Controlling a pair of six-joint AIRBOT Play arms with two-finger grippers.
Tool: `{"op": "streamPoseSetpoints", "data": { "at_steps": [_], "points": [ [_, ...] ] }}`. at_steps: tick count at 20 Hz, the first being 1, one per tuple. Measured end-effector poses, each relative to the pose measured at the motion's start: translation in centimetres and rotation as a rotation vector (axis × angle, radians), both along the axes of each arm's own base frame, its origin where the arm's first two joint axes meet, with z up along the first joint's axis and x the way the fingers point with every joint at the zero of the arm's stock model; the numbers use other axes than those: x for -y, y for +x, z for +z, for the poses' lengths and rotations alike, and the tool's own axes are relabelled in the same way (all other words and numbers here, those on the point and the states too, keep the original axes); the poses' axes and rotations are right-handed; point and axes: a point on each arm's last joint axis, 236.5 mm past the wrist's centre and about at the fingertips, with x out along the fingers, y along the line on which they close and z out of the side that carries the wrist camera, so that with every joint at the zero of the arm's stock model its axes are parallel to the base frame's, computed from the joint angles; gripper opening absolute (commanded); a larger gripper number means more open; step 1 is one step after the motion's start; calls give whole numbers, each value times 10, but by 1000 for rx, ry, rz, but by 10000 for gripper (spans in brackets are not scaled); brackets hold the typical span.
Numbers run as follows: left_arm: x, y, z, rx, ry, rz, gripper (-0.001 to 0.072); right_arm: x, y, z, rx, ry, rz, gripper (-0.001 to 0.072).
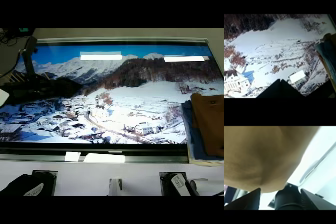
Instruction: Fold the shirts.
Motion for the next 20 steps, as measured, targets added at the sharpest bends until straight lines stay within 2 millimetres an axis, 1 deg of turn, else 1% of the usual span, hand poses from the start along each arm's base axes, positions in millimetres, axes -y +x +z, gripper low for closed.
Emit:
{"op": "streamPoseSetpoints", "data": {
  "at_steps": [2,3,5,6,7,8,9,10,11,12,13,14,15,16,17,18,19,20],
  "points": [
    [0,0,0,1,0,0,29,4,-1,0,-1,-22,9,502],
    [0,0,0,1,0,-1,28,10,3,3,15,-48,19,502],
    [0,0,1,3,0,-1,25,26,17,18,85,-126,54,503],
    [-1,-1,3,8,7,-3,24,39,33,35,157,-193,76,503],
    [-2,0,6,20,23,-5,24,49,50,55,237,-259,99,502],
    [-6,2,9,35,57,-4,24,61,73,83,346,-345,126,498],
    [-12,6,12,53,104,8,25,69,95,113,461,-421,149,479],
    [-21,12,16,70,159,27,25,72,120,150,601,-498,173,479],
    [-33,19,18,85,232,59,25,70,142,185,732,-554,196,478],
    [-45,28,19,98,304,96,25,60,164,219,864,-591,226,479],
    [-59,37,19,106,377,138,26,45,181,243,961,-599,264,479],
    [-71,46,16,105,438,173,27,24,199,258,1031,-585,322,479],
    [-82,54,8,87,500,205,29,1,214,261,1061,-551,387,480],
    [-90,61,-2,62,551,224,53,-27,229,254,1058,-498,468,484],
    [-95,64,-19,8,599,230,177,-54,242,238,1022,-432,539,500],
    [-99,65,-38,-57,645,228,365,-78,252,219,969,-371,598,559],
    [-102,62,-56,-123,682,221,485,-102,261,195,900,-303,655,632],
    [-106,58,-73,-189,721,213,553,-124,267,173,833,-243,704,638]
  ]
}}
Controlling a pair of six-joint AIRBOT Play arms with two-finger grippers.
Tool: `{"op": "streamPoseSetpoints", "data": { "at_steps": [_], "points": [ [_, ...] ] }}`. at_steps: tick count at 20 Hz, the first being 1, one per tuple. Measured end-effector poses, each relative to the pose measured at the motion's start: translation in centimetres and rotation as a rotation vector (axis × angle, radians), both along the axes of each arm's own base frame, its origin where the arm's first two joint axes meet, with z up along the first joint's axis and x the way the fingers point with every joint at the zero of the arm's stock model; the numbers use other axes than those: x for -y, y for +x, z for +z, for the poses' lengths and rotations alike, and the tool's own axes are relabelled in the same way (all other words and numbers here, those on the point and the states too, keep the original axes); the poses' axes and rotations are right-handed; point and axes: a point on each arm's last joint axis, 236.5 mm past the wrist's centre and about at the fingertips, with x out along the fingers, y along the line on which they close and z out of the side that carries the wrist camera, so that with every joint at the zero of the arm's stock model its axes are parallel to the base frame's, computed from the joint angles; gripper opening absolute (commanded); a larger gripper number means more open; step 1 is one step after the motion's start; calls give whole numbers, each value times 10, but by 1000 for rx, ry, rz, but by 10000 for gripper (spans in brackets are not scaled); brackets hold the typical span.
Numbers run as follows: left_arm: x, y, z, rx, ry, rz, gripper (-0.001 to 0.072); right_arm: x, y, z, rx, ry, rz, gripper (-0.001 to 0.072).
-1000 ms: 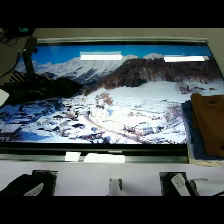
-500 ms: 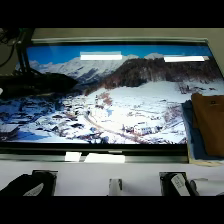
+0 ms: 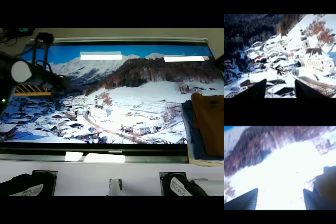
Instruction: Fold the shirts.
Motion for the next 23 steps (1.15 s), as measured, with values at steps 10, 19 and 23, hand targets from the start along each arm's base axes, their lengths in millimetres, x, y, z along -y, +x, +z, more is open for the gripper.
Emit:
{"op": "streamPoseSetpoints", "data": {
  "at_steps": [10,19,23],
  "points": [
    [-21,-27,-55,-266,123,60,551,-98,8,-116,-424,14,206,641],
    [-23,-30,-57,-282,129,63,551,-103,8,-123,-447,12,214,641],
    [-23,-30,-57,-282,130,63,551,-103,8,-123,-448,12,213,641]
  ]
}}
